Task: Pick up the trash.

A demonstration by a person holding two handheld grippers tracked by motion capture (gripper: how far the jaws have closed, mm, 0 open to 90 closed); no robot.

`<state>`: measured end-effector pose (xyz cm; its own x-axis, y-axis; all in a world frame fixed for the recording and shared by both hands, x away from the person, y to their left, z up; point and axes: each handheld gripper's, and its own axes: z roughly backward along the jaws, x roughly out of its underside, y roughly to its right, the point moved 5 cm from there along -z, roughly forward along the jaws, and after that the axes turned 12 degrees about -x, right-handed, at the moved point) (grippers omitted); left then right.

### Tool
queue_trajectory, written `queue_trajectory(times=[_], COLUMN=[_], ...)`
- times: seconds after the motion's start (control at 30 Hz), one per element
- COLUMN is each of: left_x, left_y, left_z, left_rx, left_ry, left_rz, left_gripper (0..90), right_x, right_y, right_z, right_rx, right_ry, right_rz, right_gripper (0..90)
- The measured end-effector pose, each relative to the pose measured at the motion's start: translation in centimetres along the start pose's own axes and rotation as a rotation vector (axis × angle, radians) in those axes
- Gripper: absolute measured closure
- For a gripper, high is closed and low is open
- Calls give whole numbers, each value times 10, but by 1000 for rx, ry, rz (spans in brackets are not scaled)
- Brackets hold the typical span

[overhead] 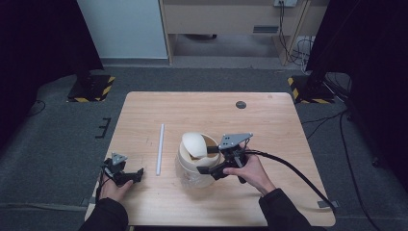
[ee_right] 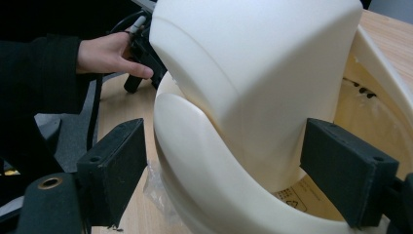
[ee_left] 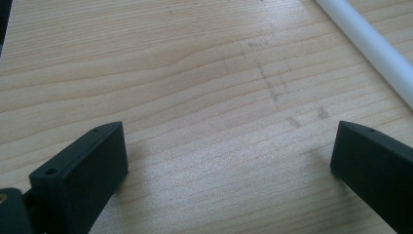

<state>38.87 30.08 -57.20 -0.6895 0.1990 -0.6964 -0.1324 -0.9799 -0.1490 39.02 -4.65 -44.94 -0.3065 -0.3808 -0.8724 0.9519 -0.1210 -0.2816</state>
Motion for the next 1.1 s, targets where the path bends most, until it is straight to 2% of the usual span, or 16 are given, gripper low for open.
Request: queue_trajectory(times=[0.13,0.17,0.37,0.57,0.7,0.9,0.97,1.0,1.1], left_x=[0,0,0,0,0,0,0,0,-1], left_y=[0,0,0,0,0,-1,-1,-2,-4], left_z=[0,0,0,0,0,0,0,0,0], left_rx=[0,0,1,1,1,5,12,13,5], left_ry=[0,0,0,0,0,2,6,7,5], left_rz=[0,0,0,1,2,6,17,27,37], left_gripper=[0,0,0,0,0,0,0,0,0], right_x=[1,1,1,-5,-11,-13,-9,-9,-1], right_y=[1,2,2,-2,-3,0,5,5,11], right_z=[-3,-4,-2,12,24,51,69,69,90], right_rx=[-15,-4,-9,5,11,70,116,116,174], right_ry=[1,6,2,9,48,89,113,113,134], right_rz=[-16,-9,-12,10,16,19,9,9,-14], right_gripper=[173,177,186,180,180,175,175,175,173])
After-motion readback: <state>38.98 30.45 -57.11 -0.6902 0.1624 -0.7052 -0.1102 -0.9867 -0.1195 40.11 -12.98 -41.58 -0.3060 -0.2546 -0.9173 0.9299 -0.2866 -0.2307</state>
